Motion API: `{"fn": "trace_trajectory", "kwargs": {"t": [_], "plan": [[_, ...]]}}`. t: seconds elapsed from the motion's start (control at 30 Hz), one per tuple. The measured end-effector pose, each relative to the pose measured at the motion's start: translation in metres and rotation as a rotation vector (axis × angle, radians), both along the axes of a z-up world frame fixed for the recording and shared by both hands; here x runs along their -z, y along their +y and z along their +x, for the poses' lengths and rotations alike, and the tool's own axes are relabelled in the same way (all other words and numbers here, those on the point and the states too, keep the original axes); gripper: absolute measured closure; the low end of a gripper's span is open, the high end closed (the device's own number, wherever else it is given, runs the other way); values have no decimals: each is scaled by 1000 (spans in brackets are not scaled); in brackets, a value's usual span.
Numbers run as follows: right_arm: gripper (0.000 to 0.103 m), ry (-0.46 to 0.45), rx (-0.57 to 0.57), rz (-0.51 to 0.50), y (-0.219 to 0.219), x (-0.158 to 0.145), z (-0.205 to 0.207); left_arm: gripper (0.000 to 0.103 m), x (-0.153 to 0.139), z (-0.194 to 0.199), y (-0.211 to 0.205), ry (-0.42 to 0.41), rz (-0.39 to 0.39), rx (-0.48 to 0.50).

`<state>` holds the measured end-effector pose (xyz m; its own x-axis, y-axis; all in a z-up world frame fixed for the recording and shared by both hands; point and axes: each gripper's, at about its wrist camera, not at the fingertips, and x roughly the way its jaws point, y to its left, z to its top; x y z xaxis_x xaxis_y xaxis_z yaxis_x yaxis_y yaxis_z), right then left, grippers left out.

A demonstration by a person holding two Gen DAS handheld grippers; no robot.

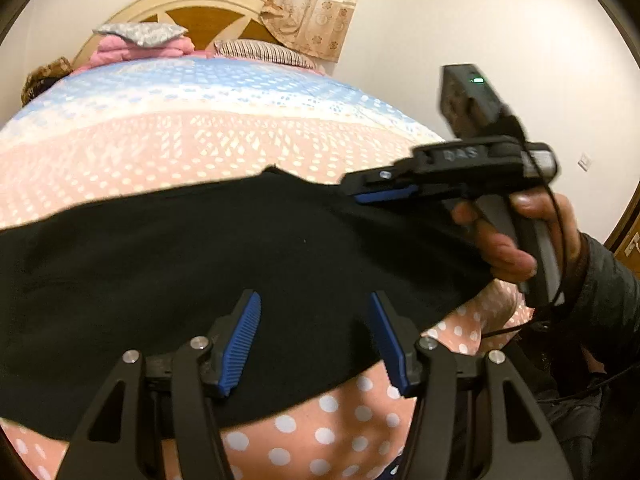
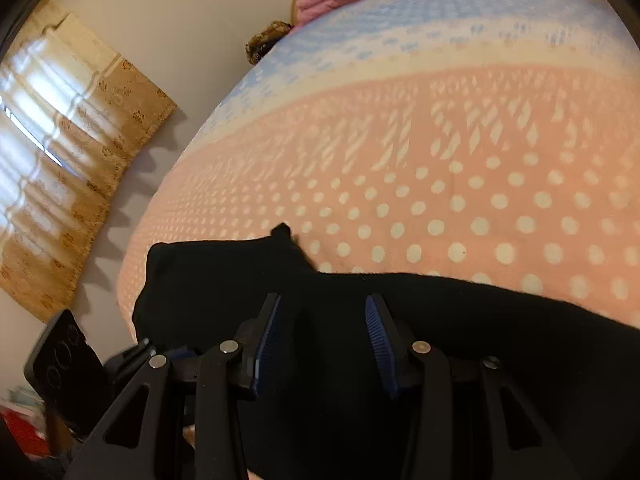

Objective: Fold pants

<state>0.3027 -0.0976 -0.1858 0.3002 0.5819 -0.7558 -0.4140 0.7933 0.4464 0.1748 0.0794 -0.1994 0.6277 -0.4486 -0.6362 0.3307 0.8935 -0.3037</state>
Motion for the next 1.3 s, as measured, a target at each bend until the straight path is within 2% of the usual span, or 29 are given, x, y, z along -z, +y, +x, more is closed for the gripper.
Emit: {"fn": "trace_trajectory", "kwargs": {"t": [0.07,0.13,0.17,0.3,0.4,0.5,0.57,0.7,0.83,0.9,0.97,1.03,1.13,1.2,1.3], "plan": [[58,-87,-12,-58,-2,-17,-18,41,-1,-2,0,-13,11,-7],[50,-163,-23,-87,-10,-30,-39,34,3,-2,1,-13,14,-17],[45,-183,-19,-103,-16,-32,-45,34,7,0,1,-1,15,-22],[42,-182,20,-213,-43,-4,-47,30,12,-1,-5,-7,46,-27],[42,-230,-2,-157,-52,-8,-54,29,6,-2,-13,1,47,-23],[42,-222,6,-91,-64,-19,-59,29,-4,-4,-17,-9,37,-8],[42,-251,30,-89,-76,-26,-67,29,-12,-6,-26,-29,45,11],[42,-271,132,-130,-126,-32,-79,28,-20,-2,-54,-48,75,82],[42,-193,309,-163,-189,-21,-74,24,-14,13,-87,-52,124,166],[42,-186,298,-97,-204,-18,-73,24,-3,25,-97,-29,175,159],[42,-200,271,-107,-202,-19,-73,24,12,37,-101,22,191,151],[42,-225,261,-111,-201,-24,-77,23,11,37,-103,4,192,142],[42,-278,269,-101,-212,-32,-87,23,6,35,-104,18,196,137],[42,-294,305,-61,-230,-39,-91,23,0,33,-105,21,182,134],[42,-300,428,-21,-277,-46,-97,23,-8,30,-114,-3,180,138]]}}
